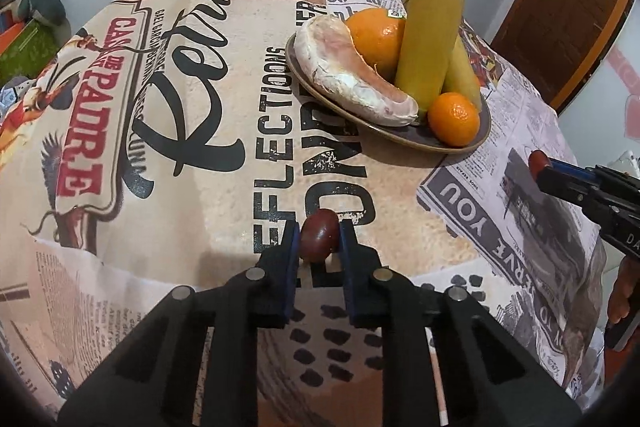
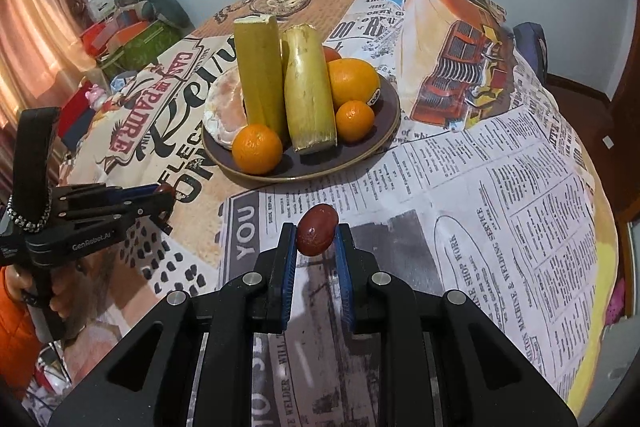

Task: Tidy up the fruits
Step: 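Carry the dates to the plate with the right tool while the left tool carries its date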

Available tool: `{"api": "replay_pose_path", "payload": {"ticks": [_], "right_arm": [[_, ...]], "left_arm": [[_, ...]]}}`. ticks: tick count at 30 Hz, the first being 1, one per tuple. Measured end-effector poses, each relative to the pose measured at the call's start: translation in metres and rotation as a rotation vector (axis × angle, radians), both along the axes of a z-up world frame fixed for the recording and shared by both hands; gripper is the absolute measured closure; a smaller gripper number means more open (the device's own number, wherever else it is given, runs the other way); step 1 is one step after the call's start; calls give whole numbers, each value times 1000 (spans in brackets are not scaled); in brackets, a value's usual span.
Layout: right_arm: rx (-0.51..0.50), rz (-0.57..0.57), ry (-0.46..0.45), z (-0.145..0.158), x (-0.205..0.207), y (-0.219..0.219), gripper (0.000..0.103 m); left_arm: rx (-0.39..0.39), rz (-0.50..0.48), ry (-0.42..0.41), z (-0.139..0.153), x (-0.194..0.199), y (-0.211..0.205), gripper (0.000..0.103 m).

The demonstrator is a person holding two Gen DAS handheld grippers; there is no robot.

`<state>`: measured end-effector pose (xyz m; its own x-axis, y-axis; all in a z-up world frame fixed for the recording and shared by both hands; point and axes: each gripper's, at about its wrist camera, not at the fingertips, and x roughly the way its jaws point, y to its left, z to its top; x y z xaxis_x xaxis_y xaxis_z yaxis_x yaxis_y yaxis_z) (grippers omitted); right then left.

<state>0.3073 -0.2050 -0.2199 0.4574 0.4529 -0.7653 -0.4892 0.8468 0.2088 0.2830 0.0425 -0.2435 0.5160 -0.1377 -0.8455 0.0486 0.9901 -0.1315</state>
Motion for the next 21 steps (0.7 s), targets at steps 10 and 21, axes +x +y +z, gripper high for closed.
{"api": "replay_pose_path", "payload": {"ticks": [10,21], "right_arm": [[25,1,-37,14,8,3,85],[51,24,-88,31,20,17,85]], "left_arm": [[1,4,-67,25,-5,-5,85],[-26,-20,-160,55,8,-19,85]]}}
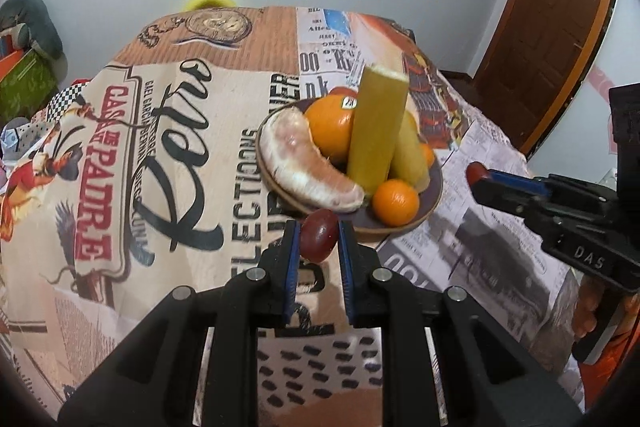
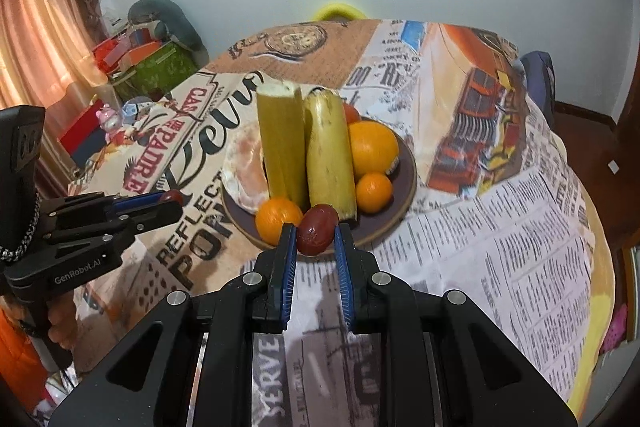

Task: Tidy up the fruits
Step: 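Carry the dates to the plate with the right tool while the left tool carries its date, then open both tools to drop the red dates onto the plate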

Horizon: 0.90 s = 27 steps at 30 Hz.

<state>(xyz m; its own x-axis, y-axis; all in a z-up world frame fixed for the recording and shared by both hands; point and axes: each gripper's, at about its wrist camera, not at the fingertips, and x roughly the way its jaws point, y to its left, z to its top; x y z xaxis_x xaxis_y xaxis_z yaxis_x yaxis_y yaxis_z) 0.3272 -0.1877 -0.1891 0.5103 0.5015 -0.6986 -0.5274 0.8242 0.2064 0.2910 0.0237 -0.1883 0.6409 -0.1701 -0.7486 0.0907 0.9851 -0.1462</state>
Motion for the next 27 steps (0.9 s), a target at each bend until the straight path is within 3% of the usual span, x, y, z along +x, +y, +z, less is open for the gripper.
{"api": "replay_pose_path", "payload": {"ticks": [16,27], "right_arm": [[7,43,-38,3,21,24,85],[0,66,-11,-13,29,35,85]], "left_arm": [[-5,-22,-20,-2,41,-9,85],[-13,-16,-1,-15,67,-11,85]]}}
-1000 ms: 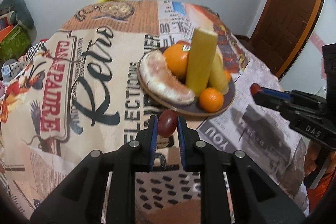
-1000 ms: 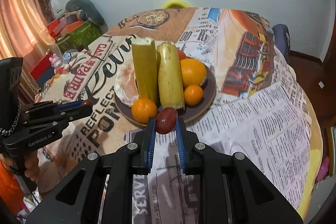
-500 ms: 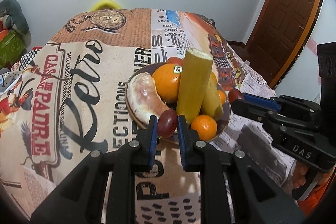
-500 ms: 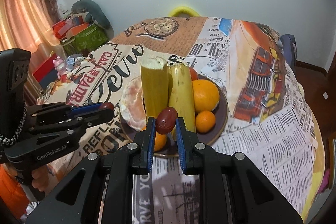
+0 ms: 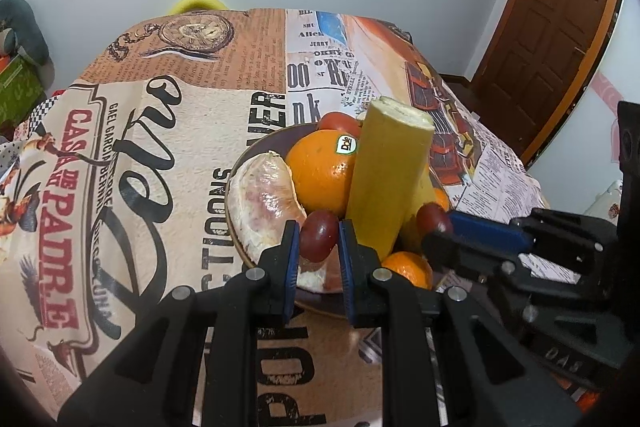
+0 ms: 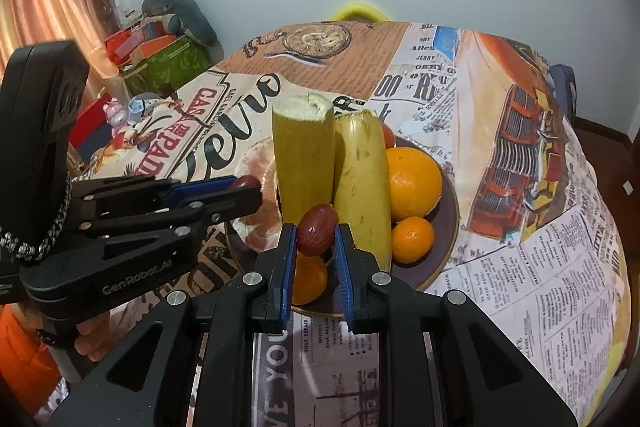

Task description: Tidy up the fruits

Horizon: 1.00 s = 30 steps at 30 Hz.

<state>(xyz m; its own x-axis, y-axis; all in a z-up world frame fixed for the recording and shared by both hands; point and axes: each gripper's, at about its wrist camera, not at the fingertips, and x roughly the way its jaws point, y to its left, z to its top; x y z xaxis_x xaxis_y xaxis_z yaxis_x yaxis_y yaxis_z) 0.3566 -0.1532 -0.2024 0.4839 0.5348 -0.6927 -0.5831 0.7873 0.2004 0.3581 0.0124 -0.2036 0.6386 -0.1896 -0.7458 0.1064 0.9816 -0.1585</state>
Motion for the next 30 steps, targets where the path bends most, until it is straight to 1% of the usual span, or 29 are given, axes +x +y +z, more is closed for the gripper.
{"api": "replay_pose_path", "payload": {"ticks": [8,15,17,19,22,25,30], "right_arm": [[-27,-2,-2,-6,2,4,85],[-19,6,9,-7,3,3,84],[-25,4,8,-6,2,3,79],[-24,0,2,-5,1,1,77],[-19,-10,-5,0,-2,-3,77],[-7,-29,-26,12,-9,-10,77],[18,-43,-80,43,-28,-20,77]], "left_arm": [[-7,-7,31,-8,8,-1,84],[-27,-20,43,-7,6,-1,73],[-20,-17,39,-6,3,-1,72],[-12,-12,31,-3,-2,0,72],[-12,5,19,4,-10,4,72],[-6,26,-11,18,-22,8,72],[8,45,-111,63,-55,10,72]]}}
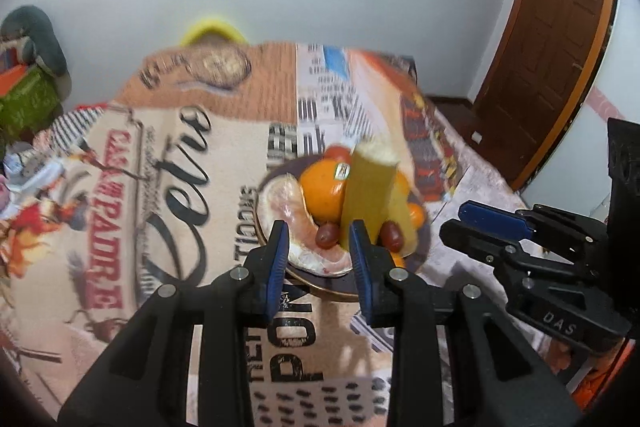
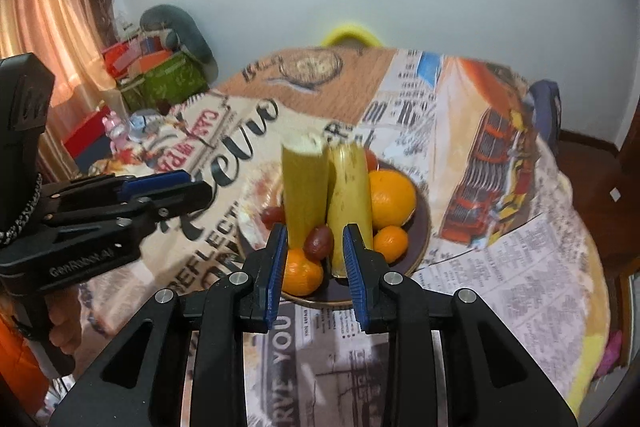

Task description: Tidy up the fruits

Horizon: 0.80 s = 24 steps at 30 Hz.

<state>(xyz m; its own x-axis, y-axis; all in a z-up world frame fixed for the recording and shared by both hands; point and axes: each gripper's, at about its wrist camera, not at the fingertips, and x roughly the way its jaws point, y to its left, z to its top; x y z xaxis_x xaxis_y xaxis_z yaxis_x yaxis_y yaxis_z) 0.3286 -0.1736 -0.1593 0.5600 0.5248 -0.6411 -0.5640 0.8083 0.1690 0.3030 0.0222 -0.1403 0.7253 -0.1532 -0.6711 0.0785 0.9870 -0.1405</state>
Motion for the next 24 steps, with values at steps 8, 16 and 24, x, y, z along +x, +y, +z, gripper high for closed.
{"api": "replay_pose_path", "payload": {"ticks": [8,16,24], "right_arm": [[77,-44,-178,73,-59,-27,77],[150,-109,-367,127,-130,-49,76],[199,-165,-497,149,-174,-57,55]], "left_arm": [[27,37,-224,81,-81,-9,72],[51,77,-428,136,-160,-20,70],[66,87,-553,157,-207,-29,36]]}}
